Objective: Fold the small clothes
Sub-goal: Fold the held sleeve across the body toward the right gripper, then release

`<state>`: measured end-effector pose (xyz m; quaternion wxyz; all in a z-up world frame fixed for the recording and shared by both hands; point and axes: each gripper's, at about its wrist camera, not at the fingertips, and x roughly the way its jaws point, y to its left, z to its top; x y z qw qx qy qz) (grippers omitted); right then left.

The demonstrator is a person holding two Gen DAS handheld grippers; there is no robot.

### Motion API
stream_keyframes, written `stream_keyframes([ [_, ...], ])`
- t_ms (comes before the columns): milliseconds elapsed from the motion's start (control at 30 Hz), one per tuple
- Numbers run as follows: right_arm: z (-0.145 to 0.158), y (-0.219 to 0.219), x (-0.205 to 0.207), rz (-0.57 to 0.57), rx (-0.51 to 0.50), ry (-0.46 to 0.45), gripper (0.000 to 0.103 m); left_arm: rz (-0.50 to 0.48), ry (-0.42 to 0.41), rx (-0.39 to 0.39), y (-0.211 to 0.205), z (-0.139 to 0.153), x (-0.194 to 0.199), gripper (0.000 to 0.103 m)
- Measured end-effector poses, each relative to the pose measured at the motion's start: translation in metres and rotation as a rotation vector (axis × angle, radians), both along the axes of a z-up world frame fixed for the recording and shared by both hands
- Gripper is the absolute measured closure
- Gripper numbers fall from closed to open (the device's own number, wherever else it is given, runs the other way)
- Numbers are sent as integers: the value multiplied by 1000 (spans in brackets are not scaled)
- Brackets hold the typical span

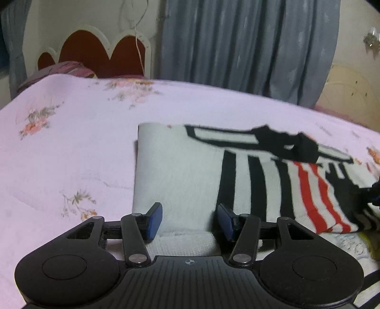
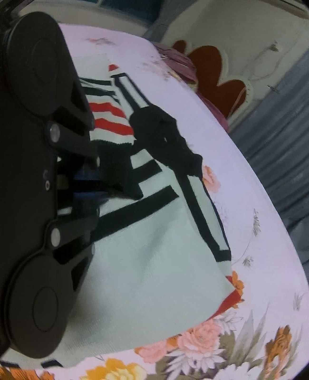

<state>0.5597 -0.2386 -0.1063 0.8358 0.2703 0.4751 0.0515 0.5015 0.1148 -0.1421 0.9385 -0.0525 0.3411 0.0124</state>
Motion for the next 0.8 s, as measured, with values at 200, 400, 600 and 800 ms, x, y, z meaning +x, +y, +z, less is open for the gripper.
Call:
stream_keyframes([
  [200,43,12,-39,140,-199,-202,98,-32,12,12,-2,-16,7,51],
  [400,22,9,-50,98,-224,-155,98,-63,11,19,-4,-16,6,51],
  [600,11,0,-40,80,-200,-74,89,-97,29,23,-3,-10,16,50],
  [800,28,-13,-20,12,-272,-110,86,-100,-12,33,12,12,58,50],
])
